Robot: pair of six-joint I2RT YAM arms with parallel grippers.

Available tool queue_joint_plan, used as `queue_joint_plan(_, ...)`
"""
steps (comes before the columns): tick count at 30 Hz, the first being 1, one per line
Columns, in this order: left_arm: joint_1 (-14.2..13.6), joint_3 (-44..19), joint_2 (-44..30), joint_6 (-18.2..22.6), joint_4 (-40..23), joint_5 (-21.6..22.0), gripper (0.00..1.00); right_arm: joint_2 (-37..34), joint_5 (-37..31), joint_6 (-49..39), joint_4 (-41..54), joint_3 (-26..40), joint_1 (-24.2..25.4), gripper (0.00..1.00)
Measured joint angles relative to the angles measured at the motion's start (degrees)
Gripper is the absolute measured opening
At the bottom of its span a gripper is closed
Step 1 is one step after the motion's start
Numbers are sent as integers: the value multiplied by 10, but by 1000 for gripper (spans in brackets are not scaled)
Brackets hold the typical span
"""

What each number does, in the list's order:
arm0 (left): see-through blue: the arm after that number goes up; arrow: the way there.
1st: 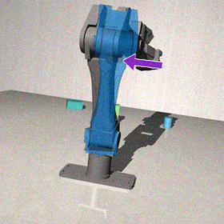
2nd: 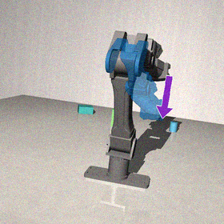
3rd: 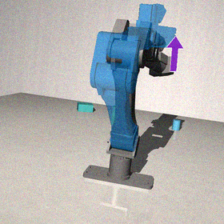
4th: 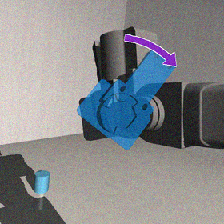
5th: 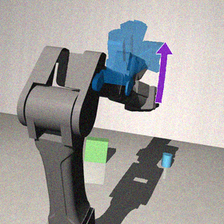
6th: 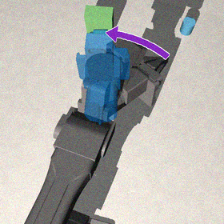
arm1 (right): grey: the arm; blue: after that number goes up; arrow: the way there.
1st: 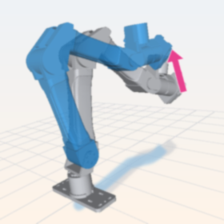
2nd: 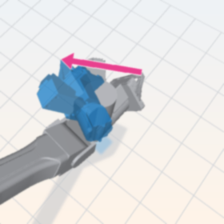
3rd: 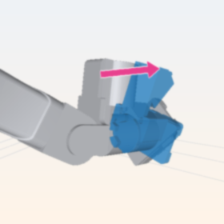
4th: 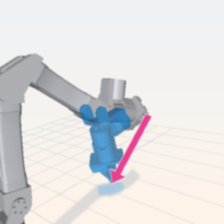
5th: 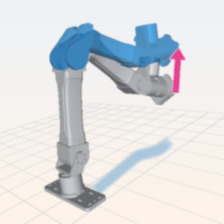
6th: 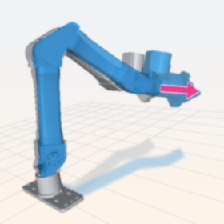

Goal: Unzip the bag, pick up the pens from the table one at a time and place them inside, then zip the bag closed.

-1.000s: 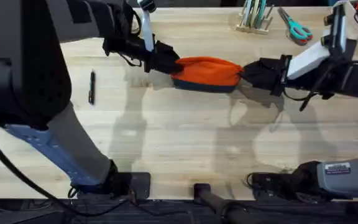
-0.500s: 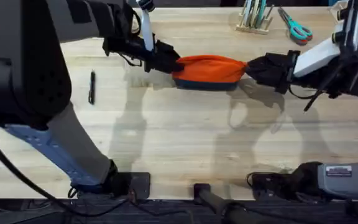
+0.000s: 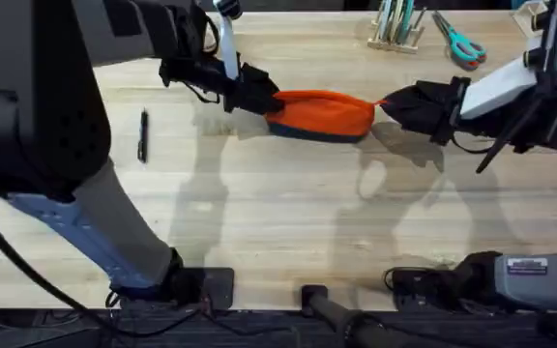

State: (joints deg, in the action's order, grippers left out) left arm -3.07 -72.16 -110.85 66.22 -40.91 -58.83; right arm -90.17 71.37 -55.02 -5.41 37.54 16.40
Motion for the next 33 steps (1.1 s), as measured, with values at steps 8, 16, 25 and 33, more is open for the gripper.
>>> queue_joint_plan(8,1,0,0,0,0,1,42,0,1,0,-4,0,-9,31)
queue_joint_plan(16,9,0,0,0,0,3,42,0,-7,8,-62,0,-50,31)
queue_joint_plan(25,10,0,0,0,0,4,42,9,-87,56,-120,1,-146,31)
queue_joint_plan(33,10,0,0,0,0,4,42,9,-157,86,-139,25,-204,31)
